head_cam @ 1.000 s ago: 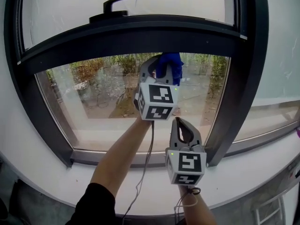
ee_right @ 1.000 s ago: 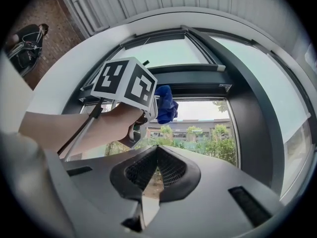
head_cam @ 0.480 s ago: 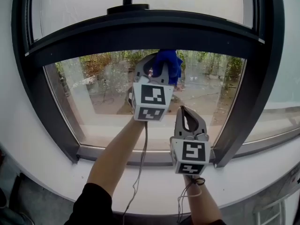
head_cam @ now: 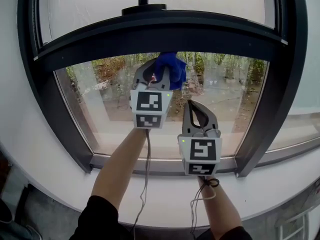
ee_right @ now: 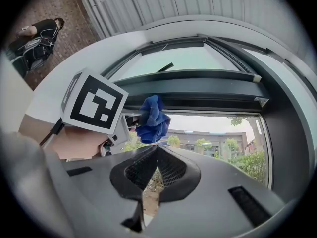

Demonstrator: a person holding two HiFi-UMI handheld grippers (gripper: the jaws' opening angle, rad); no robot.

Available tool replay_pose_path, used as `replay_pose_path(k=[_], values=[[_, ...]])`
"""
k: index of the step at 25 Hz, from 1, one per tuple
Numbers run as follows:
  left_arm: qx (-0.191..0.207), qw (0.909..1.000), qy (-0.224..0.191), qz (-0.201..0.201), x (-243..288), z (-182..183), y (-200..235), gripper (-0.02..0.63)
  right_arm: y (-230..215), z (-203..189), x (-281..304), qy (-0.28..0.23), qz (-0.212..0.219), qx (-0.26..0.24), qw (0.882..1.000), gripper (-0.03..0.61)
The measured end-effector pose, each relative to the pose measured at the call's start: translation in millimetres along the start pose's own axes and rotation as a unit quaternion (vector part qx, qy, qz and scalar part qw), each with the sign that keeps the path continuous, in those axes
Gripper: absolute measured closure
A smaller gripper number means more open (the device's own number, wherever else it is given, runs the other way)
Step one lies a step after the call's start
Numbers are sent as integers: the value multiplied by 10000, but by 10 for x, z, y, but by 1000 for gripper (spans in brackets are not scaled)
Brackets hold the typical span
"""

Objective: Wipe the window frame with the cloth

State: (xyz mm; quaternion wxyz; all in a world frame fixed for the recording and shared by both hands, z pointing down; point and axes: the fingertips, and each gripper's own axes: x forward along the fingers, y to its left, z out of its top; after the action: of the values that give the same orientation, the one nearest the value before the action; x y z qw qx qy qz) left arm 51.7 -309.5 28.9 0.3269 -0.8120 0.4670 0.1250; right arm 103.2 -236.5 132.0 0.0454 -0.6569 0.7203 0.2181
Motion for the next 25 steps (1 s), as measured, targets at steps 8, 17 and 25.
replay_pose_path(k=[8,17,25], values=[[356,9992,115,127,-96,16,350,551,220,146,80,-9,176,-60,9998,572],[492,9983,254,164,-237,-74,739,552,724,296,223,53,370,-222,9991,572],[330,9986,332,246,-398,-184,1109,552,1090,290,257,119,481,-231,9985,572]])
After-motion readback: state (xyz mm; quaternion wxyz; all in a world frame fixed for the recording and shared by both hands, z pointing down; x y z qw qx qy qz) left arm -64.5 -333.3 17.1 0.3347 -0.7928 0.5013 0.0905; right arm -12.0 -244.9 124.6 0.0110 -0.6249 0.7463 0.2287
